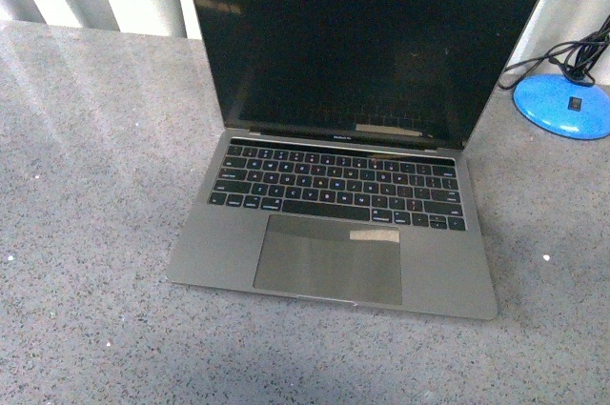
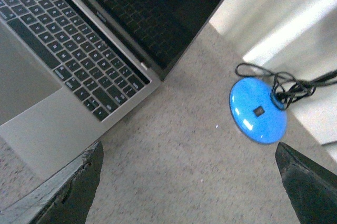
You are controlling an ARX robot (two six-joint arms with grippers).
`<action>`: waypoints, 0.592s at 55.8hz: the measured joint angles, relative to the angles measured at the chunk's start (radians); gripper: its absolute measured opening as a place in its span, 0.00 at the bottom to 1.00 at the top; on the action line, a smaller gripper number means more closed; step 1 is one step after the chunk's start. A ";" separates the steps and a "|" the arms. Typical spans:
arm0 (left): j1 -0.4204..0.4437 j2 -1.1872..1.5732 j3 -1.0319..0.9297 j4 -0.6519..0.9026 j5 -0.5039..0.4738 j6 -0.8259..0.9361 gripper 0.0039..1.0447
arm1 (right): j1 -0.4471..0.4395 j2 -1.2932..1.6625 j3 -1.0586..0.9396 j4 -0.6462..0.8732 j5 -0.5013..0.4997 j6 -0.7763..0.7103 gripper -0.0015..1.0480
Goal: Close laptop
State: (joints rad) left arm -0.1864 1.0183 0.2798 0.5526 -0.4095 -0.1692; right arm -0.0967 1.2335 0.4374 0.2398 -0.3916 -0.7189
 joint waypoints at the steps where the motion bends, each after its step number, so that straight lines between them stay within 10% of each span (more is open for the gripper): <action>1: -0.004 0.023 0.009 0.013 0.021 0.014 0.94 | 0.008 0.016 0.014 0.009 0.006 -0.001 0.90; 33: -0.025 0.523 0.394 0.174 0.248 0.298 0.94 | 0.120 0.314 0.357 0.049 0.078 -0.037 0.90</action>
State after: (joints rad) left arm -0.2111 1.5417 0.6743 0.7261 -0.1612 0.1284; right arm 0.0231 1.5478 0.7940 0.2890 -0.3134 -0.7555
